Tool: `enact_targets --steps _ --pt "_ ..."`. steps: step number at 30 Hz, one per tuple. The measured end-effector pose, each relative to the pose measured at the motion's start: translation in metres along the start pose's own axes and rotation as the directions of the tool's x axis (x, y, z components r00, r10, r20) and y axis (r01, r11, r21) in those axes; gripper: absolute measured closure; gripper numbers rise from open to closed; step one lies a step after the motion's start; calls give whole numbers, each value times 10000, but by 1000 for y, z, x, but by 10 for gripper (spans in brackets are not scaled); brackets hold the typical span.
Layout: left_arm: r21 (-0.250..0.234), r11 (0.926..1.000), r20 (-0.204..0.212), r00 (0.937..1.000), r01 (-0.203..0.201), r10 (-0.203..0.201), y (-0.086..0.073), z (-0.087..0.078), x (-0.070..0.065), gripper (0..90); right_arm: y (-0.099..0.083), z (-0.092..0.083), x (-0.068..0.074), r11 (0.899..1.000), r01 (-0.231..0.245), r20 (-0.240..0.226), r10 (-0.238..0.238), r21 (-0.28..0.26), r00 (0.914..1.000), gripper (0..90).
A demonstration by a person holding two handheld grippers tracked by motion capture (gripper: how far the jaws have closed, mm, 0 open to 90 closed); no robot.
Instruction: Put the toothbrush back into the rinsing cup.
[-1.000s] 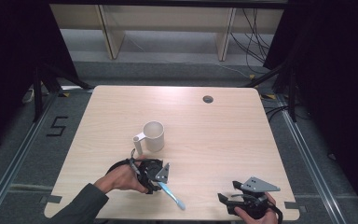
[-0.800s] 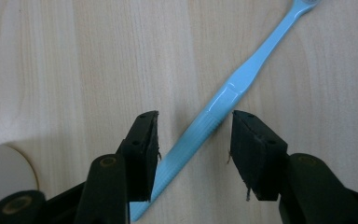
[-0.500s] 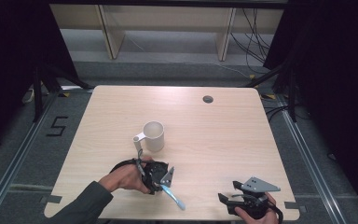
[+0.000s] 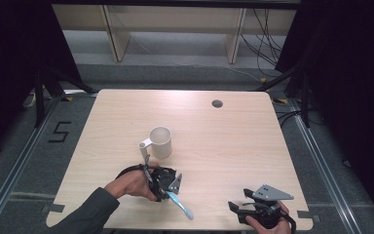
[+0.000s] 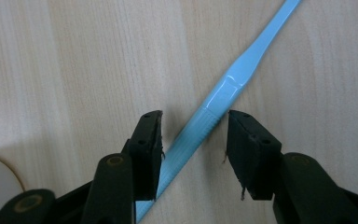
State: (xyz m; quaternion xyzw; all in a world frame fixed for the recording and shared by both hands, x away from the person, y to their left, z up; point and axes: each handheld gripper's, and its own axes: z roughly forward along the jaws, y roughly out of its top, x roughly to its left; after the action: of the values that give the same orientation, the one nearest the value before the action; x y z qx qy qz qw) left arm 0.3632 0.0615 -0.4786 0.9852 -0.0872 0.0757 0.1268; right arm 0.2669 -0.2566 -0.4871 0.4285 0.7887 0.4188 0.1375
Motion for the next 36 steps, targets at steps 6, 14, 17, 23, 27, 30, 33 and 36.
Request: enact_targets --steps 6,14,17,23,27,30,33,36 --pt "118 9997 182 9996 207 -209 1 2 2 577 0 0 -1 10000 -42 -23 42 42 10000 259" --pt "375 9981 717 9961 487 -513 2 2 8 635 0 0 -2 9999 120 -53 -119 44 9999 259" --pt "557 9971 942 9940 509 -560 4 3 11 654 0 0 -2 9999 86 -56 -86 55 9999 259" --pt "750 9937 1413 9856 830 -930 6 4 14 717 0 0 -2 10000 60 -58 -60 59 10000 259" --pt "981 9906 1477 9830 952 -1091 9 4 14 754 0 0 -2 10000 35 -73 -35 5 10000 259" --pt "1183 9880 1475 9821 996 -1167 12 5 14 768 0 0 -1 9999 -101 -69 101 11 9999 259" --pt "1330 9847 1445 9807 1124 -1315 13 5 15 768 0 0 -1 10000 -75 -117 75 -4 9999 259" --pt "1466 9811 1437 9785 1267 -1478 15 6 15 769 0 0 -1 10000 -83 -65 83 -9 9999 259"
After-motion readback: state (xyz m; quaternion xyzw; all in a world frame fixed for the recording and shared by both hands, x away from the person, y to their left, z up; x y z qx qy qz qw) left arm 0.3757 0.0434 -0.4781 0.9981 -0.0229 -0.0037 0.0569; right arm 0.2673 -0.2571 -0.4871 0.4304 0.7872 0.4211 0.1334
